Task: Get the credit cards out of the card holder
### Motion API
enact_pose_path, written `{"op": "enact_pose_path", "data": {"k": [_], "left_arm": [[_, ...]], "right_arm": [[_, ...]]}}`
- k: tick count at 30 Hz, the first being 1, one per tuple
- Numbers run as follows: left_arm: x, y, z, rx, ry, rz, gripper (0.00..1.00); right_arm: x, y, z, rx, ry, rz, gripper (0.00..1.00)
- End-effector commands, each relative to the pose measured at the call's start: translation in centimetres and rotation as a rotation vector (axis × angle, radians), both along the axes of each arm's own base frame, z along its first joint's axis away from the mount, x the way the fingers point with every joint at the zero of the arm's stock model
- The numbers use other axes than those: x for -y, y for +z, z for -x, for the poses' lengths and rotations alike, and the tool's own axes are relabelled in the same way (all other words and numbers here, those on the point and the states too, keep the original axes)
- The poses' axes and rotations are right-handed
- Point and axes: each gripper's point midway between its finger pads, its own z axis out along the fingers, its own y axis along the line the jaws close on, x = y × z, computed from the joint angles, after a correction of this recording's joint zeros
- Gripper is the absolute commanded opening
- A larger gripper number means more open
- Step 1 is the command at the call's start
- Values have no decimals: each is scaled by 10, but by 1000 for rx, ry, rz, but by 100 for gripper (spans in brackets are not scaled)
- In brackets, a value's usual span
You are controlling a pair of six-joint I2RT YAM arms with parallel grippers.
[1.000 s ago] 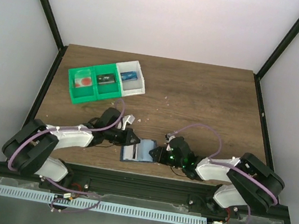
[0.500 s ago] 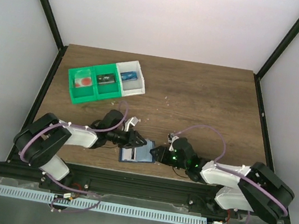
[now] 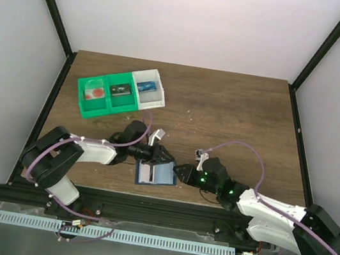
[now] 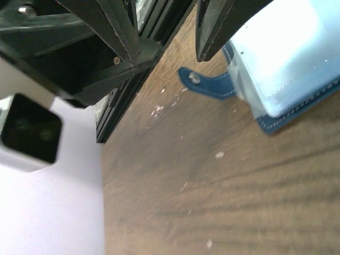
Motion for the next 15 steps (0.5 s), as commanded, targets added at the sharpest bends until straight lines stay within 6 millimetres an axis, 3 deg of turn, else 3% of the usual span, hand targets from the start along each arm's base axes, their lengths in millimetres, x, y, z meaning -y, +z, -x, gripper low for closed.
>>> {"op": "enact_pose_path", "data": {"k": [1,5,11,15], "left_arm": [[-16,22,-16,109,29,-21,33],[-44,20,-22,110,89,-59,35],[-76,4,-16,97,154,-134,40],[-93,-12,-7,43,181,-122,32]], "right_arm": [[-10,20,0,35,11,-25,34],[-23,27,1,46,47,-31,33],[-51,19,1,30,117,-4,30],[-71,10,-1,33,183,-12,30]]}}
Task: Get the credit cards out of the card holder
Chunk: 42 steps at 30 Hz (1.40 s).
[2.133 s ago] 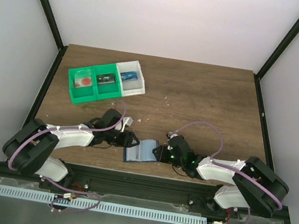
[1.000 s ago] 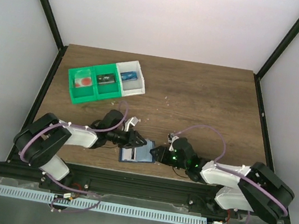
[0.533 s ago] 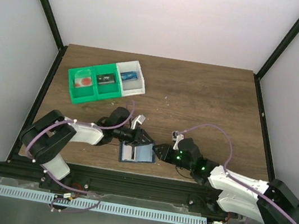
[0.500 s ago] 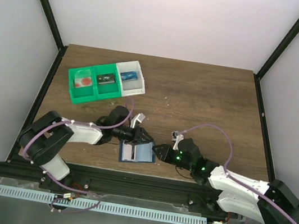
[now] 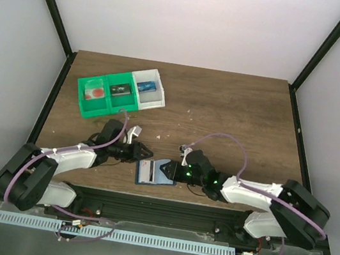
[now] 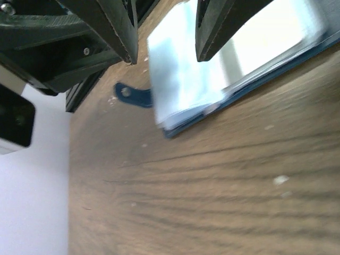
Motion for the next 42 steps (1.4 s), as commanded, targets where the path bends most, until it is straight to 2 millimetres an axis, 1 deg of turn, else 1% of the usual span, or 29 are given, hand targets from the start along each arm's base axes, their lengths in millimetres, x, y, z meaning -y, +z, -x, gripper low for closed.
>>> {"op": "enact_pose_path", "data": {"k": [1,4,8,11,14,16,19,25,28,32,38,42], "left_arm": [[-20,-22,11,-57,23,-5,31],[-25,-27,14,-70,31,0,31],[-27,-27,14,-58,36,-5,29],[-27,-26,18,-52,25,11,29],[-28,-31,21,-62,23,5,30],[-29,-36,23,-72,20,-2,29],[-30,-40,26,-85,23,-4,29],[-30,-39,31,-93,24,16,31],[-30,-42,33,-102,23,19,32],[-28,-42,35,-110,18,45,33],[-30,-54,40,-136,19,27,31],[-31,-59,40,-143,21,14,31]], "right_arm": [[-30,5,-2,40,98,-53,30],[-41,-11,-3,1,126,-36,29],[-43,-31,-4,-38,121,12,29],[-33,-53,-5,-78,88,104,28],[-22,-66,-4,-103,55,145,28],[-19,-69,-3,-116,43,153,27],[-20,-67,-3,-113,45,150,27],[-37,-38,-3,-75,98,41,25],[-40,-32,-5,-68,98,27,24],[-42,-37,-5,-78,101,43,24],[-42,-49,-5,-101,99,62,23],[-44,-51,-4,-103,113,68,21]]}}
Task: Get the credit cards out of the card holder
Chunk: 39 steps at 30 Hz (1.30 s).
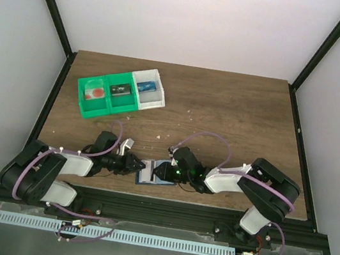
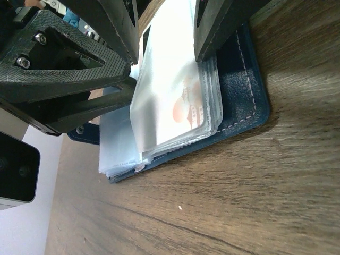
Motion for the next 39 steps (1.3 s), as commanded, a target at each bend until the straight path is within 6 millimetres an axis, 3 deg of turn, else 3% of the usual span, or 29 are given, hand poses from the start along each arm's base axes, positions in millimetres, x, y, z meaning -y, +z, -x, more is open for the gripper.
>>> {"op": "enact_pose_path", "data": {"k": [1,8,21,39], "left_arm": [[0,-5,1,3,-6,-4,31],[0,-8,2,-5,-3,-14,31],[-1,-11,3,-11,3,-23,31],[-3,-18,3,-2,3,-68,32]], "right_arm": [[-12,4,-1,2,22,-17,21],[-11,2,-1,1,23,-18,20],[-9,2,1,4,18,-45,1],[3,10,3,6,-22,-79,0]]}}
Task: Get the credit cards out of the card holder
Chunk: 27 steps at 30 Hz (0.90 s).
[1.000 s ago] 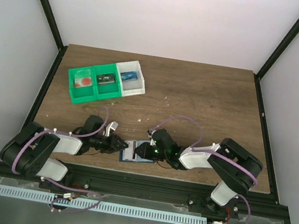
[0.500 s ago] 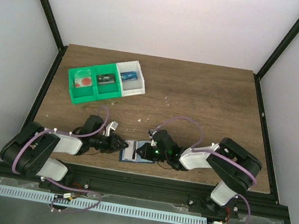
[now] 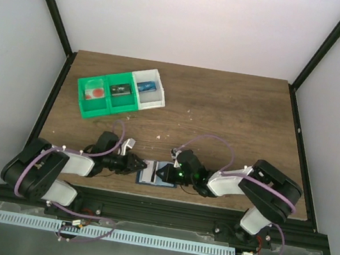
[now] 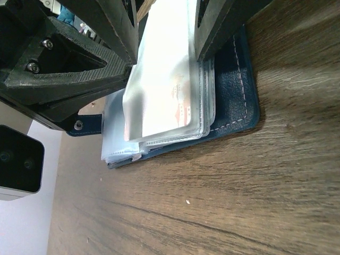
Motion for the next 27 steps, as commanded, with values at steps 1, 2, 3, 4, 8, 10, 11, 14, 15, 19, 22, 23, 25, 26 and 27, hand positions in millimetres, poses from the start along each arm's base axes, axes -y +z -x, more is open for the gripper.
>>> {"op": "enact_pose_path", "data": {"k": [1,2,3,4,8,10,11,14,15,19,22,23,25,26,27], "left_arm": [[-7,-16,5,-27,11,-65,32],[-7,-17,5,-28,10,-67,32],[-7,-17,6,-30,8,-67,32],[-7,-18,6,-32,8,-69,32],[-7,-20,7,-35,9,-75,32],[-7,-21,7,-36,8,-77,32],[-7,-20,7,-35,7,-76,32],[-5,-17,7,-35,-1,-68,30],[-4,-15,7,-31,-2,-65,30],[-4,-8,1,3,5,-84,29],[-8,-11,-1,13,9,-126,29],[-9,-12,-1,11,8,-130,29],[-9,-14,0,7,7,-132,29],[-9,-14,1,5,8,-133,29],[-9,-14,0,5,8,-130,29]], "right_arm": [[-1,10,-1,9,-9,-31,0],[-1,9,-1,8,-9,-29,1],[-1,9,-1,8,-10,-28,0],[-1,9,-2,7,-13,-26,0],[3,7,-1,4,-23,-15,0],[4,8,-1,10,-22,-15,1],[5,8,-1,14,-23,-13,0],[6,10,-1,24,-22,-14,1],[5,10,-1,24,-21,-15,1],[7,9,-1,23,-29,-10,1],[10,9,-1,27,-33,-2,0],[12,8,-1,29,-35,3,0],[15,8,0,30,-41,7,1],[16,8,0,30,-45,7,1],[18,6,1,27,-48,9,0]]}}
